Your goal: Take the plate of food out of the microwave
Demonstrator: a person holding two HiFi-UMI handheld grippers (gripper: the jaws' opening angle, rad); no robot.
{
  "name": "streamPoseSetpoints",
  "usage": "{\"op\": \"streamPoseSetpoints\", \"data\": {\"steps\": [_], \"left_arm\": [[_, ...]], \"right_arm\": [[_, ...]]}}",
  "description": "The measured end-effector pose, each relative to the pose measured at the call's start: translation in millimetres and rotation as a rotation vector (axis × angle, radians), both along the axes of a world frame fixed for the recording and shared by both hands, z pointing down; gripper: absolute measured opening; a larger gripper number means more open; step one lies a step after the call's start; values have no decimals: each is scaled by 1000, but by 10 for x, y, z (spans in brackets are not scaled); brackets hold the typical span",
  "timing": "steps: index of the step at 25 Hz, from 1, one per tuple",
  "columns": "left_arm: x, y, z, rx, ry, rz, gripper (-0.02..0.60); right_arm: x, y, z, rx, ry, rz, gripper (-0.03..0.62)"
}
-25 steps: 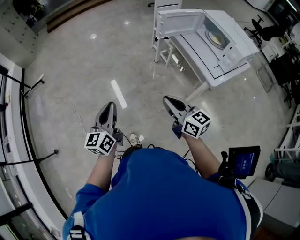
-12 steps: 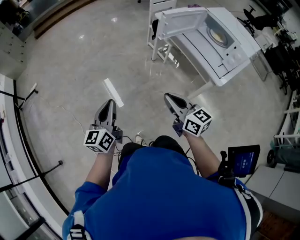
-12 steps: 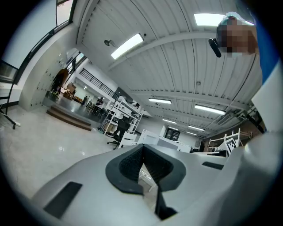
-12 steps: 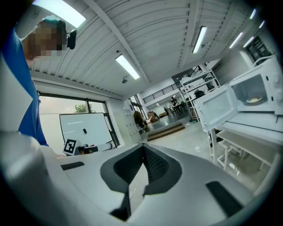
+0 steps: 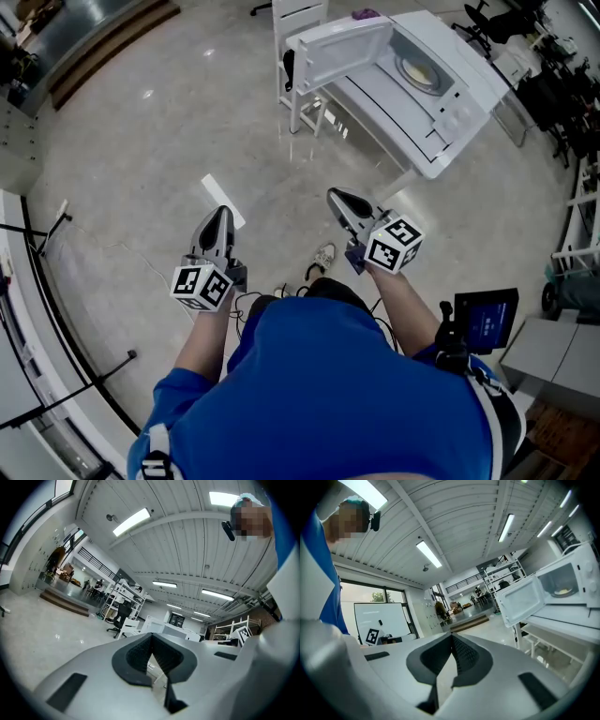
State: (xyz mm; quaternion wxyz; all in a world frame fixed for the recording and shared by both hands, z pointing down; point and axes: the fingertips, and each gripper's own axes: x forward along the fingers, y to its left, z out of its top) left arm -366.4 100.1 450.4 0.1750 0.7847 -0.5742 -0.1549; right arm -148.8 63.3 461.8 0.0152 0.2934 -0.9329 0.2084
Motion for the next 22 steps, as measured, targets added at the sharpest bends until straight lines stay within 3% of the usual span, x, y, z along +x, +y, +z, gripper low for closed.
{"op": "streamPoseSetpoints", "data": {"steps": [8,14,22], "left_arm": [[430,-788,-127,18,-25,99,11],[1082,-1593,-201,23,-52,211,11],[2077,-2370,-202,17,-72,375,11]], "right_arm": [[316,-660,-137,34,-28,63,-9],[920,-1255,-163,38,-48,159,-9],[1744,-1663,-117,25,-52,293,-9]]}}
